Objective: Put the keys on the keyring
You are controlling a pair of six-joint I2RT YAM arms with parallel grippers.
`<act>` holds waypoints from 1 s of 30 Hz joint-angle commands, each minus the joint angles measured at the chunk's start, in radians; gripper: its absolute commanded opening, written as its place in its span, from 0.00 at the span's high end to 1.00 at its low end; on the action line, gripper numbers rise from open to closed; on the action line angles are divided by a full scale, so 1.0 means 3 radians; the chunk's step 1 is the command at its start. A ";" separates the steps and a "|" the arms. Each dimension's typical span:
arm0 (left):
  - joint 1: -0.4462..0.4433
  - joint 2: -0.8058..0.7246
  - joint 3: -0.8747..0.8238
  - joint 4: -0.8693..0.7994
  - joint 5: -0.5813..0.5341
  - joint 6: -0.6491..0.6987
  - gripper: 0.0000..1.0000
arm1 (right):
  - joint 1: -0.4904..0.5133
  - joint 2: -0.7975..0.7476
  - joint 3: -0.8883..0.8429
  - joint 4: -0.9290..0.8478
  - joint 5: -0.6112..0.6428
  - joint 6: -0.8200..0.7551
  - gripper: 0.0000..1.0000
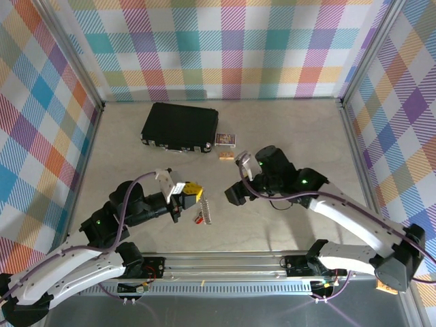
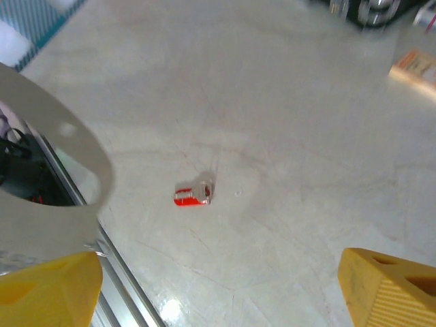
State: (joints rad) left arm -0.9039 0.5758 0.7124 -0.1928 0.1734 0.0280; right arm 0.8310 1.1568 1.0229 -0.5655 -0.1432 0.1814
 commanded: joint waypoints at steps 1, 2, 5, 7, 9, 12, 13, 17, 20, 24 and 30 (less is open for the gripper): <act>-0.0014 -0.0180 -0.0080 -0.0098 -0.0313 -0.0134 1.00 | -0.0008 0.0235 -0.0075 0.0282 -0.0239 0.0160 0.14; -0.0014 -0.0235 -0.0116 -0.0099 -0.0352 -0.0166 1.00 | -0.0009 0.0336 -0.0086 0.0342 -0.0292 0.0172 0.15; -0.0014 -0.0422 -0.0232 -0.0088 -0.0425 -0.0216 1.00 | -0.0009 0.0634 -0.0076 0.0509 -0.0450 0.0186 0.20; -0.0014 -0.0549 -0.0291 -0.0090 -0.0468 -0.0240 1.00 | -0.0009 0.0818 -0.0086 0.0639 -0.0562 0.0188 0.22; -0.0014 -0.0661 -0.0338 -0.0080 -0.0502 -0.0286 1.00 | -0.0008 0.1017 -0.0074 0.0725 -0.0678 0.0168 0.24; -0.0014 -0.0803 -0.0397 -0.0073 -0.0585 -0.0339 1.00 | 0.0000 0.1313 -0.0006 0.0781 -0.0830 0.0132 0.29; -0.0014 -0.0855 -0.0415 -0.0086 -0.0636 -0.0358 1.00 | 0.0010 0.1400 0.0023 0.0795 -0.0872 0.0123 0.32; -0.0014 -0.1013 -0.0476 -0.0118 -0.0780 -0.0362 1.00 | 0.0098 0.1666 0.0147 0.0796 -0.0865 0.0053 0.34; -0.0014 -0.1051 -0.0490 -0.0132 -0.0877 -0.0392 1.00 | 0.0198 0.1846 0.0257 0.0733 -0.0756 -0.0015 0.34; -0.0014 -0.1131 -0.0575 -0.0063 -0.0933 -0.0484 1.00 | 0.0306 0.2049 0.0348 0.0698 -0.0612 -0.0002 0.37; -0.0014 -0.1274 -0.0643 -0.0014 -0.0967 -0.0517 1.00 | 0.0422 0.2288 0.0488 0.0631 -0.0404 -0.0013 0.42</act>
State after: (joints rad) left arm -0.9039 0.2142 0.5182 -0.2371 -0.0986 -0.1093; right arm 0.9443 1.8183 1.1351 -0.3607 -0.2989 0.1955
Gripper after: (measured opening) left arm 0.063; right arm 0.588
